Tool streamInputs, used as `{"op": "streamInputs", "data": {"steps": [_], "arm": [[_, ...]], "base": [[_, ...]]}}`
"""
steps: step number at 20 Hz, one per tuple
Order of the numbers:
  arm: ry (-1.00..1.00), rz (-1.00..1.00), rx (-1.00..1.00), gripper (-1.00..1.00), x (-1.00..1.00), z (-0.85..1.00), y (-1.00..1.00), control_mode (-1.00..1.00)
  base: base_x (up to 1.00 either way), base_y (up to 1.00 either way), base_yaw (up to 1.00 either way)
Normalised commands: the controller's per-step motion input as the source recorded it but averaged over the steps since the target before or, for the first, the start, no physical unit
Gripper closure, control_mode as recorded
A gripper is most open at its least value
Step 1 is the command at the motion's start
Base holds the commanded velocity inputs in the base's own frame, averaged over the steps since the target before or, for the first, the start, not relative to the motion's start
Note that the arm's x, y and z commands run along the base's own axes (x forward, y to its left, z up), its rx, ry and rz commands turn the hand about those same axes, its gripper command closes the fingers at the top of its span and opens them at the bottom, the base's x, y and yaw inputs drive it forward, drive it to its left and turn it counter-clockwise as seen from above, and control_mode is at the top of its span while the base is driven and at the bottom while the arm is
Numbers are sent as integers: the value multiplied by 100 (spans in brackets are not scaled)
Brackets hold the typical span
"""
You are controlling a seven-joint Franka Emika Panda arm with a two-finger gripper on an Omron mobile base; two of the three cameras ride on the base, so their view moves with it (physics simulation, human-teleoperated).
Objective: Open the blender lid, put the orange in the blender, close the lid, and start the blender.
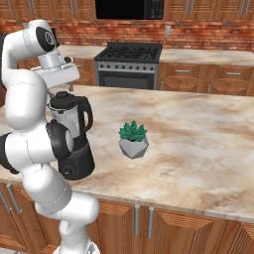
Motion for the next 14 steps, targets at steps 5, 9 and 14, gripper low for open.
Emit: {"op": "streamInputs", "data": {"steps": [5, 9, 14], "arm": [[-7, 2, 0, -100, -25, 41, 0, -100], [-23, 0, 0, -100, -87, 7, 1, -100], [-30, -15, 0, -100, -100, -15, 3, -100]], "base": [[0, 0, 0], [0, 0, 0], [0, 0, 0]]}}
